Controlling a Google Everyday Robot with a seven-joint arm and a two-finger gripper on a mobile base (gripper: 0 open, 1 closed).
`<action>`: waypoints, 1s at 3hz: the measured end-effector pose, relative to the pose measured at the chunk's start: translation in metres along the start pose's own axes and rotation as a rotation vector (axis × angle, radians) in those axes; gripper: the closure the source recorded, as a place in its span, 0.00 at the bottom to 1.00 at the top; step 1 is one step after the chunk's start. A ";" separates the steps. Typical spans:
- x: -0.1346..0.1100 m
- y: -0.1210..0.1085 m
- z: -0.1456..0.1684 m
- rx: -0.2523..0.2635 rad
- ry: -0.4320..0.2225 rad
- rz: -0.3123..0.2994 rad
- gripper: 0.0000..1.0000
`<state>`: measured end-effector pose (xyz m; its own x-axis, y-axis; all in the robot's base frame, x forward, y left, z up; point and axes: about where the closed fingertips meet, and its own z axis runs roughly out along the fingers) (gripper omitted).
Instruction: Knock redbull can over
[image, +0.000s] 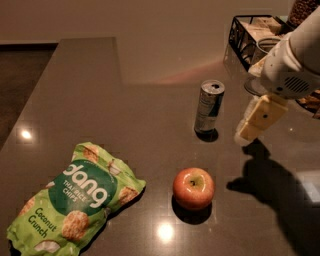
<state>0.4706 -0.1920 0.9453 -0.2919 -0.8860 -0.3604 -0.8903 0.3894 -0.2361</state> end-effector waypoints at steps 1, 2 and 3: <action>-0.010 -0.005 0.024 -0.015 -0.062 0.049 0.00; -0.020 -0.010 0.044 -0.037 -0.126 0.095 0.00; -0.027 -0.015 0.055 -0.058 -0.183 0.143 0.00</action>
Offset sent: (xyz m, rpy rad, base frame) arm 0.0462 0.0368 -0.0431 0.2537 0.0131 -0.0693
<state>0.5115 -0.1603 0.9087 -0.3530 -0.7606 -0.5449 -0.8646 0.4877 -0.1207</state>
